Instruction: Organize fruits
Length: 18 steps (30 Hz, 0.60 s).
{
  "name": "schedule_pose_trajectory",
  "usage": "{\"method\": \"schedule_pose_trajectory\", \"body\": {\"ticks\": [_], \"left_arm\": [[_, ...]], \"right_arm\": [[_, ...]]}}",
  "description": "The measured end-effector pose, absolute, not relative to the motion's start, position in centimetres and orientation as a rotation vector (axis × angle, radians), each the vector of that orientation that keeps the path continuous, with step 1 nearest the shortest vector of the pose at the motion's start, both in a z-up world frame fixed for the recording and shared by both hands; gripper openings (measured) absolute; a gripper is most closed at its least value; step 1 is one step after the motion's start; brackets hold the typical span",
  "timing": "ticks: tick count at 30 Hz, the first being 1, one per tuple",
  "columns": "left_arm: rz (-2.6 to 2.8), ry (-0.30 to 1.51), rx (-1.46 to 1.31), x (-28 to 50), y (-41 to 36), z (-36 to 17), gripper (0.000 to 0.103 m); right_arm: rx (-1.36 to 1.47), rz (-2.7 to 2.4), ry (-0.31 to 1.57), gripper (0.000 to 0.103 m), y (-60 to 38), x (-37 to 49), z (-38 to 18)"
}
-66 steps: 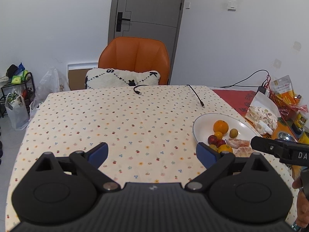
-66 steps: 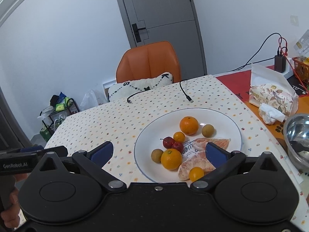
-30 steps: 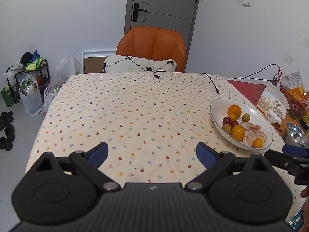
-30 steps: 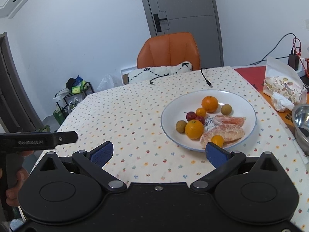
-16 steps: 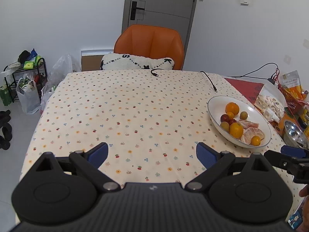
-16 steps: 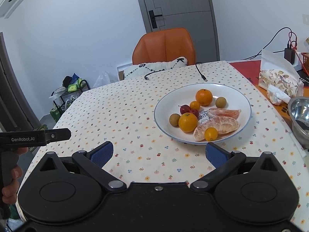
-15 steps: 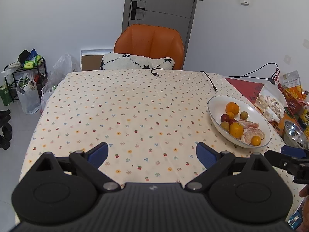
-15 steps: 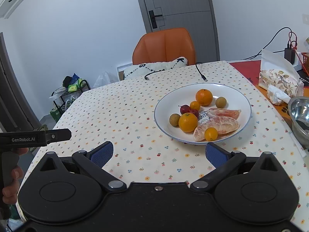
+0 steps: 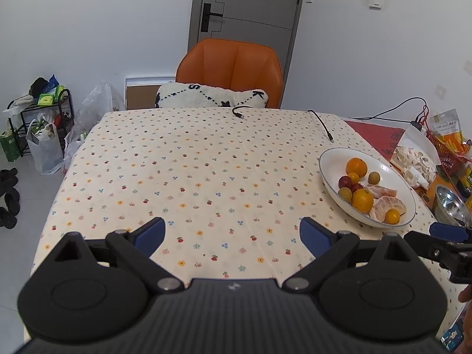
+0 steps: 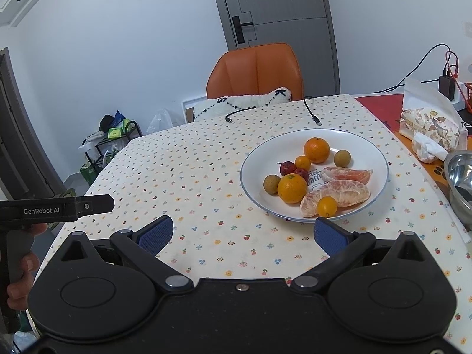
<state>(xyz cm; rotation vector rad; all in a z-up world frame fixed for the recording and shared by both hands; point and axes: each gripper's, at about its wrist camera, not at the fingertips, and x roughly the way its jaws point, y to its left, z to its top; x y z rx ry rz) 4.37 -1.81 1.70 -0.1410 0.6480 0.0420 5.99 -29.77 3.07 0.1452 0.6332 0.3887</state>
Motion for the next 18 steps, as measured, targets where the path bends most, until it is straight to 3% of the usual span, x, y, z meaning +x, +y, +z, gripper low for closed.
{"method": "schedule_pose_trajectory", "body": {"ticks": [18], "left_arm": [[0.034,0.659,-0.136,4.57,-2.05,1.31,0.097]], "right_arm": [[0.143,0.389,0.635,0.103,-29.64,6.2,2.83]]}}
